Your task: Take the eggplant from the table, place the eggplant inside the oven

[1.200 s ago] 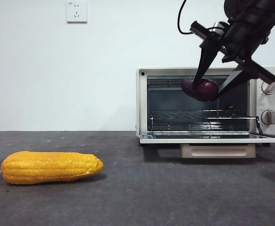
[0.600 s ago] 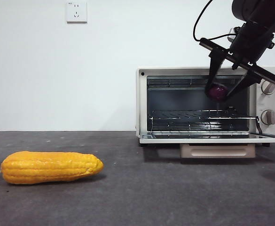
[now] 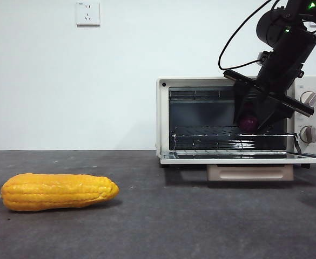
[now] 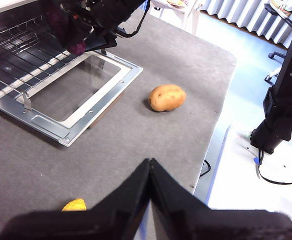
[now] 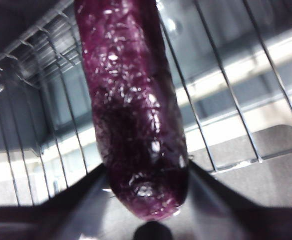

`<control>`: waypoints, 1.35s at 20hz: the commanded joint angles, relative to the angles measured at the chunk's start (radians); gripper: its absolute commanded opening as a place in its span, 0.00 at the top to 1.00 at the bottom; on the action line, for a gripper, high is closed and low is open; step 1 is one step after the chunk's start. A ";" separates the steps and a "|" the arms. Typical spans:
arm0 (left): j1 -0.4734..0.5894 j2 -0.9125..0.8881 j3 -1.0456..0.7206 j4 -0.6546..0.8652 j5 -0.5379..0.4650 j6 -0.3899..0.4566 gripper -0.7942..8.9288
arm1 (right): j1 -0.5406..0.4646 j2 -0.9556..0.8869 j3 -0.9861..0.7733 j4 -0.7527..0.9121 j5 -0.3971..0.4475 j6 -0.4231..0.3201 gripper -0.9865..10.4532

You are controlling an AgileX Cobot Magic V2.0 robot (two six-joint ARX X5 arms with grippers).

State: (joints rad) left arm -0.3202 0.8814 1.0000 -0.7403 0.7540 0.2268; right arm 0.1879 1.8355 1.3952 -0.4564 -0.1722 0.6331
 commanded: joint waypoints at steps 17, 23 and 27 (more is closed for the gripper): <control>-0.003 0.005 -0.007 0.001 0.004 0.013 0.92 | 0.003 -0.186 0.008 -0.206 -0.045 -0.180 0.61; -0.002 0.005 -0.007 0.002 0.004 0.013 0.92 | 0.003 -0.414 0.008 -0.366 -0.067 -0.383 0.61; -0.002 0.005 -0.007 0.001 0.004 0.013 0.92 | 0.003 -0.569 0.008 -0.450 -0.102 -0.444 0.61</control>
State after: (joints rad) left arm -0.3210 0.8860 1.0000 -0.7403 0.7540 0.2272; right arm 0.1894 1.2667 1.3987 -0.9077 -0.2703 0.2195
